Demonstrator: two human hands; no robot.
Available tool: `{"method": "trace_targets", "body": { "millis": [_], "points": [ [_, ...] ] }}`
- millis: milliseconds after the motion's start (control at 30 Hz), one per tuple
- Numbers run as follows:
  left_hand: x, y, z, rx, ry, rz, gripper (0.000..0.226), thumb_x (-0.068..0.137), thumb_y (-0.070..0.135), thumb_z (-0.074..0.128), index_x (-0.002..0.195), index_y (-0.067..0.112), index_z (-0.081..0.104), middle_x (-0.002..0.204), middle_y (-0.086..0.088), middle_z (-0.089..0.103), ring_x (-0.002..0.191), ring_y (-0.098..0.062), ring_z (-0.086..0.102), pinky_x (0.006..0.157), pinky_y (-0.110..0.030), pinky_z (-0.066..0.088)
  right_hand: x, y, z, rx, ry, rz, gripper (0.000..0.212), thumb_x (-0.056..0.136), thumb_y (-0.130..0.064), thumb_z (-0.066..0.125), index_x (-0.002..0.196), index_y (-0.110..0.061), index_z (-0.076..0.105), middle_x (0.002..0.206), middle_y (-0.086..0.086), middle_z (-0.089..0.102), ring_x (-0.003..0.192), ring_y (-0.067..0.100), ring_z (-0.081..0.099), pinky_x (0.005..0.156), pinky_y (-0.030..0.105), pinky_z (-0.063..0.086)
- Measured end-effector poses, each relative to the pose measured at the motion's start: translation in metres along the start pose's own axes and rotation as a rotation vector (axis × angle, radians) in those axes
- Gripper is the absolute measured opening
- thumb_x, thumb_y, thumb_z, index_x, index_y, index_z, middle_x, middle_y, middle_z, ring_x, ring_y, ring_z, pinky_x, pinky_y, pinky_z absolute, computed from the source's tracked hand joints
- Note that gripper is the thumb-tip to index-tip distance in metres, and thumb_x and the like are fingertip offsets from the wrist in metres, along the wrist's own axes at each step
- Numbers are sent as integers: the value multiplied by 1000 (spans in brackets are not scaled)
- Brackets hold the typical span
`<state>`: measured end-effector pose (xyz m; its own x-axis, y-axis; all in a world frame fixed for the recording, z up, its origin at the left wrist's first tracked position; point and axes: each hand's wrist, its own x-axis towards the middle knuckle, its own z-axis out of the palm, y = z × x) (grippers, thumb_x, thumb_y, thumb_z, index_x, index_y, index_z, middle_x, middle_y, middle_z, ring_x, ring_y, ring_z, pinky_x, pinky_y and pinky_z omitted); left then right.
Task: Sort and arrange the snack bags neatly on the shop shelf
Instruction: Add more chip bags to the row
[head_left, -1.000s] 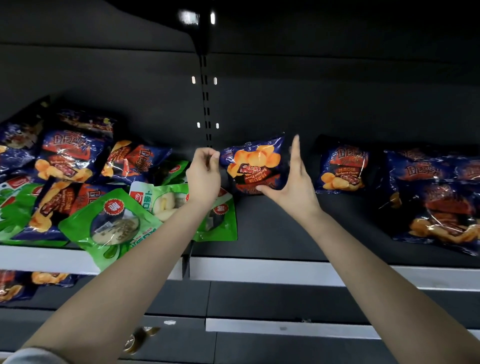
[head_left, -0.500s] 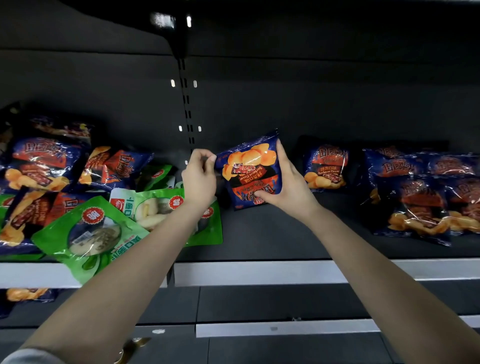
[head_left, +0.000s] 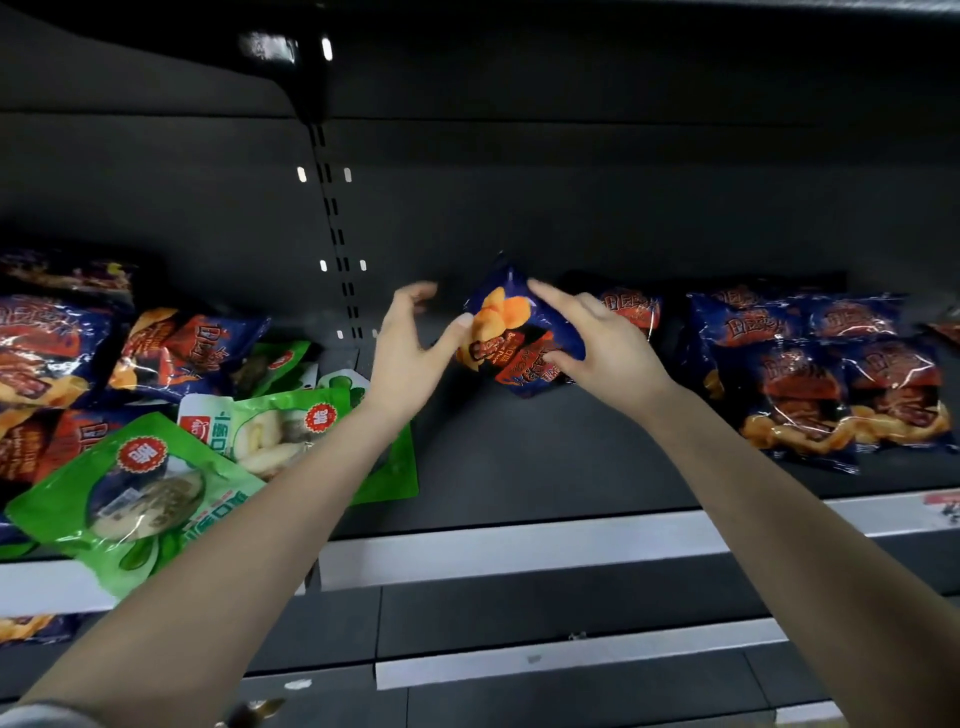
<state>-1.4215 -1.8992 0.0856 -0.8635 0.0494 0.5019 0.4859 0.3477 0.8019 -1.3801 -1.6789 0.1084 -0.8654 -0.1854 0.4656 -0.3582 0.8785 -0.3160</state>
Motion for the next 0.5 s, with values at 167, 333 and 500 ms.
{"method": "trace_targets", "body": {
  "millis": [167, 333, 500],
  "points": [
    [3, 15, 18, -74, -164, 53, 72, 76, 27, 77, 136, 21, 37, 125, 9, 54, 110, 0, 54, 93, -9, 40, 0, -5, 0, -65, 15, -99, 51, 85, -14, 65, 132, -30, 53, 124, -6, 60, 110, 17, 58, 92, 43, 46],
    [10, 13, 28, -169, -115, -32, 46, 76, 18, 77, 114, 26, 53, 95, 18, 65, 91, 9, 60, 85, -14, 48, -6, -3, 5, -93, 212, -86, 37, 84, -14, 68, 120, -18, 64, 120, 3, 62, 109, 26, 56, 93, 48, 45],
    [20, 13, 32, -345, 113, -201, 27, 76, 20, 77, 94, 25, 58, 92, 13, 61, 86, -2, 60, 77, -17, 50, -13, -3, 10, -163, 367, -8, 56, 82, -27, 70, 134, -16, 50, 140, 12, 43, 124, 35, 41, 99, 52, 41]
  ]
}}
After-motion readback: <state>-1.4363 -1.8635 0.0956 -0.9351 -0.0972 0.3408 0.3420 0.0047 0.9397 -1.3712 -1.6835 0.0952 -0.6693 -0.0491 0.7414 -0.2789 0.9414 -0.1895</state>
